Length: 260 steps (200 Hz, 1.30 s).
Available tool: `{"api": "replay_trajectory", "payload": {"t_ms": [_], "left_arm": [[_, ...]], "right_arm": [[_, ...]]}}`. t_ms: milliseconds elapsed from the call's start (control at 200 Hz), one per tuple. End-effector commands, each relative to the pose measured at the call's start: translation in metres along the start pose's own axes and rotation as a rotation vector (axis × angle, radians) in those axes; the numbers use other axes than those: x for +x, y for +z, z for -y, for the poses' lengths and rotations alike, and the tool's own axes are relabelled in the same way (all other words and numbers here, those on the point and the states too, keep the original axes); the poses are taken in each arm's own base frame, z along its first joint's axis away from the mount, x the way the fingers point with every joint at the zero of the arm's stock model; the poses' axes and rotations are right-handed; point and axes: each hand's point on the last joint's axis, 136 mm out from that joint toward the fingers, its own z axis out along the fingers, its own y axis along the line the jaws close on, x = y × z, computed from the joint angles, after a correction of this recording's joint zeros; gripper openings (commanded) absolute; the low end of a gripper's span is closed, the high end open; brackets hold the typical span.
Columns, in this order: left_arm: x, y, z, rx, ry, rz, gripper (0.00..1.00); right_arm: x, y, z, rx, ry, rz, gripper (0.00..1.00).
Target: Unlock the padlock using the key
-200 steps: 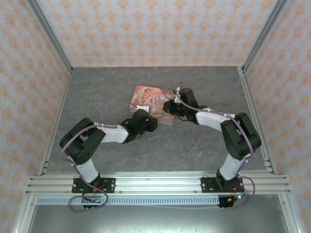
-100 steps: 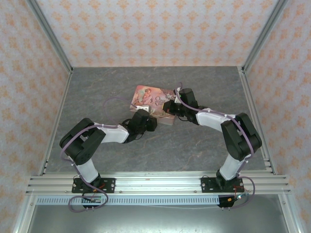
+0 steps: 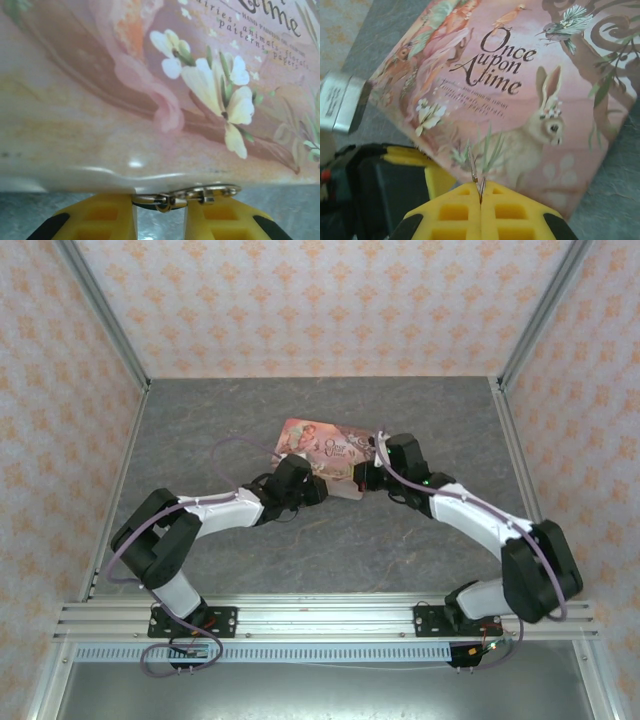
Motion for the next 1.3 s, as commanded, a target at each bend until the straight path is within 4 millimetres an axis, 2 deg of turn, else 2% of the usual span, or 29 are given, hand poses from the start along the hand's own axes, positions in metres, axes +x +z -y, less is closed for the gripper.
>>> {"api": "replay_trajectory", "payload": {"t_ms": [0,185,440,951,1296], "left_arm": [[0.0,-0.009,0.016,0.065,-0.123,-0.069,0.18],[0.003,-0.011,0.025,0.118,-0.221,-0.142,0.18],[0.006,-0.021,0.034,0.131,-0.295,-0.194,0.18],[0.007,-0.03,0.04,0.16,-0.358,-0.204,0.18],[0.008,-0.031,0.038,0.147,-0.353,-0.206,0.19]], "right_arm": [[0.025,-0.011,-0.002,-0.012,-0.105,-0.026,0.0],[0.058,-0.01,-0.005,-0.02,-0.17,-0.041,0.0],[0.08,0.013,-0.009,0.001,-0.245,-0.064,0.0],[0.081,0.042,-0.014,-0.026,-0.31,-0.078,0.0],[0.072,0.046,-0.022,-0.054,-0.325,-0.051,0.0]]}}
